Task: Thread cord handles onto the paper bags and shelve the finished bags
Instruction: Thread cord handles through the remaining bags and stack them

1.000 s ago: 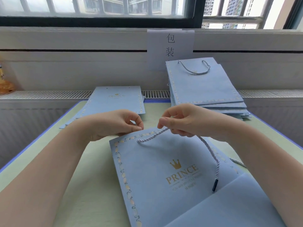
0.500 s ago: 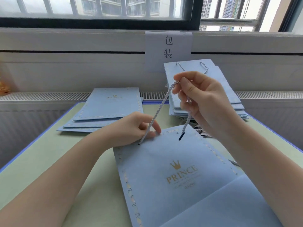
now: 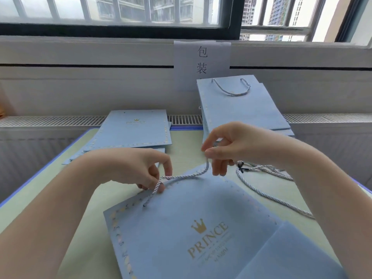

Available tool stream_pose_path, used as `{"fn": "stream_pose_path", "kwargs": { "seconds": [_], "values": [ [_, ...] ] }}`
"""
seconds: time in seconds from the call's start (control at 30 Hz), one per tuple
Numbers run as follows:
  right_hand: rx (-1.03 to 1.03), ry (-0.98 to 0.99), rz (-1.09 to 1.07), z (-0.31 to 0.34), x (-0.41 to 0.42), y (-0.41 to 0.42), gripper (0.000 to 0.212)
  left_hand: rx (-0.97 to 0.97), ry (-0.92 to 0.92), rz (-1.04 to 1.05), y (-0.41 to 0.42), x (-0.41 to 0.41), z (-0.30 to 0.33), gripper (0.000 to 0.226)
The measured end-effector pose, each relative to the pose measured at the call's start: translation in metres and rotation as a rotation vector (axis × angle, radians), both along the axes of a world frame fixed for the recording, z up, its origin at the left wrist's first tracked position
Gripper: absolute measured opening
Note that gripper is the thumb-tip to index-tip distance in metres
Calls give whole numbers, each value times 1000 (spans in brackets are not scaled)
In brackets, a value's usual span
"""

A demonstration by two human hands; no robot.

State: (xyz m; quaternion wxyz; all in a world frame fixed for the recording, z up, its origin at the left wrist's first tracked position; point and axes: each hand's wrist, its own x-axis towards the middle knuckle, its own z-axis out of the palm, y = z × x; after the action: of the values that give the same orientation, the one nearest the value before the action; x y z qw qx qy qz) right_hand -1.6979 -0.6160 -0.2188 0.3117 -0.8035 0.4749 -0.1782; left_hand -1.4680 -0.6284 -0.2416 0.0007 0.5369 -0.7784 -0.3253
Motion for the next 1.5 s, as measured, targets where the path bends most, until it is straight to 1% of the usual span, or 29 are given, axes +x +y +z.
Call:
{"fn": "stream_pose_path", "kwargs": {
  "seconds": [0.13, 0.17, 0.2, 0.23, 0.3, 0.33, 0.4, 0.43, 0.5, 0.6, 0.7, 0.8, 0.87, 0.97, 1.03, 1.1, 1.17, 1.3, 1.37, 1.43, 1.47, 1.5],
  "values": [
    [-96, 130, -161, 7, -10, -2, 29, -2, -64, -23, -3, 1, -3, 16],
    [-106, 123, -189, 10, -14, -2, 33, -14, -70, -24, -4, 2, -4, 13],
    [-92, 59, -207, 12, -18, -3, 36, -31, -70, -19, -5, 3, -5, 11],
    [-56, -53, -219, 14, -21, -3, 36, -56, -69, -12, -6, 4, -6, 11],
    [53, -299, -202, 16, -23, -4, 32, -111, -81, 15, -9, 7, -7, 14],
    [109, -383, -176, 16, -22, -4, 29, -138, -93, 32, -10, 7, -7, 15],
    [165, -457, -108, 12, -18, -5, 27, -193, -113, 74, -12, 8, -7, 14],
    [145, -453, -83, 9, -15, -5, 26, -222, -92, 97, -13, 7, -7, 11],
    [22, -408, -68, 4, -7, -5, 22, -292, -31, 129, -14, 2, -9, 6],
    [-165, -356, -74, -4, 7, -5, 14, -414, -9, 127, -17, -9, -19, 9],
    [-312, -281, -102, -11, 15, -6, 21, -457, -22, 132, -20, -18, -33, 12],
    [-345, -311, -192, -18, 17, -13, 31, -545, -39, 145, -15, -27, -39, 11],
    [-324, -309, -221, -21, 16, -15, 31, -595, -49, 147, -13, -32, -41, 16],
    [-249, -282, -193, -25, 15, -17, 17, -554, -27, 168, -16, -34, -44, 19],
    [-235, -222, -199, -28, 15, -18, 13, -502, 69, 193, -18, -33, -46, 20],
    [-279, -131, -216, -31, 16, -19, 12, -484, 169, 211, -21, -33, -45, 20],
    [-298, -75, -217, -33, 16, -21, 16, -484, 238, 209, -23, -32, -42, 20],
    [-262, -81, -187, -34, 17, -24, 33, -436, 332, 239, -24, -30, -39, 14],
    [-299, -56, -181, -35, 17, -24, 25, -382, 384, 254, -24, -29, -37, 11],
    [-334, -48, -177, -36, 17, -23, 15, -336, 397, 251, -23, -27, -34, 10],
    [-344, -61, -171, -36, 17, -23, 14, -311, 391, 241, -22, -26, -33, 11],
    [-353, -80, -166, -36, 18, -23, 13, -283, 375, 224, -20, -25, -31, 17]
  ]
}}
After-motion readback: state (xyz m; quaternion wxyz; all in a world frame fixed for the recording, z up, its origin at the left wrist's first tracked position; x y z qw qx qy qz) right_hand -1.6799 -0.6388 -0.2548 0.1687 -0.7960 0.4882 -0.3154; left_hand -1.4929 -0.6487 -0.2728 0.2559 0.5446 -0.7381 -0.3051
